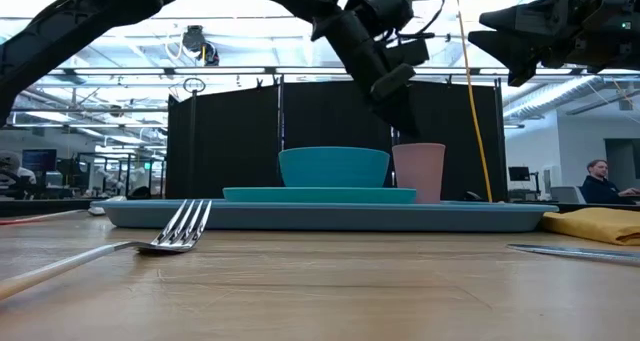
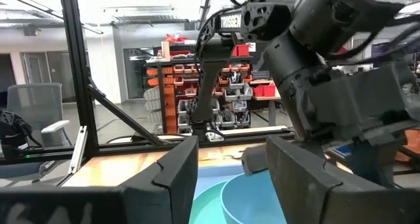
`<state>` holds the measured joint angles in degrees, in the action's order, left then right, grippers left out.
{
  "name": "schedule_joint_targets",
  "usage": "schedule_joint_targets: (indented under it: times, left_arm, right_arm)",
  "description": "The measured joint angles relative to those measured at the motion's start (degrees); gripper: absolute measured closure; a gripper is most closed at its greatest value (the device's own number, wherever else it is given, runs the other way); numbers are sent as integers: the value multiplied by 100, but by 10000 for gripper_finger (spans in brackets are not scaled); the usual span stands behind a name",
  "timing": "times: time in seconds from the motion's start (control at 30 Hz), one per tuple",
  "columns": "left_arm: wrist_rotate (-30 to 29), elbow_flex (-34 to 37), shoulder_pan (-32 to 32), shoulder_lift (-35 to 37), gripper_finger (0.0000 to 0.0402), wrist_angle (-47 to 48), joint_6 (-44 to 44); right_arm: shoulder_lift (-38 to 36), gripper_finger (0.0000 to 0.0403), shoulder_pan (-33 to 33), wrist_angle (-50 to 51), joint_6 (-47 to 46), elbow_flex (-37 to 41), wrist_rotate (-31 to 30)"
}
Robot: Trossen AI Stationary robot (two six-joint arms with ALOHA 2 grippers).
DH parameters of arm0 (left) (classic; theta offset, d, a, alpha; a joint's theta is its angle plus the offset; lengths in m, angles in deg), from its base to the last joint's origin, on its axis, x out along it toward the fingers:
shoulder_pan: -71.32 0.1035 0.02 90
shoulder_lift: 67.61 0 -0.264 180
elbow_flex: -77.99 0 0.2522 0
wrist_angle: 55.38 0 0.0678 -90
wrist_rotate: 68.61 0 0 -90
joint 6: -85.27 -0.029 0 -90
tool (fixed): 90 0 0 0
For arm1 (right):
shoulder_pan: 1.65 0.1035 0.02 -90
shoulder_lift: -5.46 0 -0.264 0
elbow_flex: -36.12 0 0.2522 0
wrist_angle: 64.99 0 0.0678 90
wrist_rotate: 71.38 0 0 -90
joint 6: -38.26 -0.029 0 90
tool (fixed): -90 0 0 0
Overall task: Set up tray
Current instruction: Put the yellow napkin to the left of the green plate on the blue serving tray
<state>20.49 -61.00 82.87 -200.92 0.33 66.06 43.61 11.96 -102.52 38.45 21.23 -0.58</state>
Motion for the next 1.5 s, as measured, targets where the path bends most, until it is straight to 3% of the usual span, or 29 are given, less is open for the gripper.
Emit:
schedule_joint_targets:
  times: [0.57,0.67,0.8,1.1,1.2,1.37,1.5]
  left_arm:
    - [-810,0,-77,742,283,170,197]
    - [-743,0,-82,928,315,338,291]
    - [-323,-2,-98,1129,387,490,450]
    - [530,2,-364,1601,398,861,678]
    - [583,33,-542,1810,394,863,617]
    - [563,657,-766,2334,397,692,440]
    - [554,1832,-850,3026,399,-8,501]
  right_arm:
    - [0,234,0,62,-14,-2,-3]
    - [0,234,2,162,-141,-2,-2]
    - [2,234,27,385,-295,-1,0]
    - [44,234,490,587,-358,-2,131]
    - [46,234,705,788,-349,-2,-119]
    - [95,234,1103,922,-227,-2,-662]
    - [143,234,1339,1312,-270,-148,-1050]
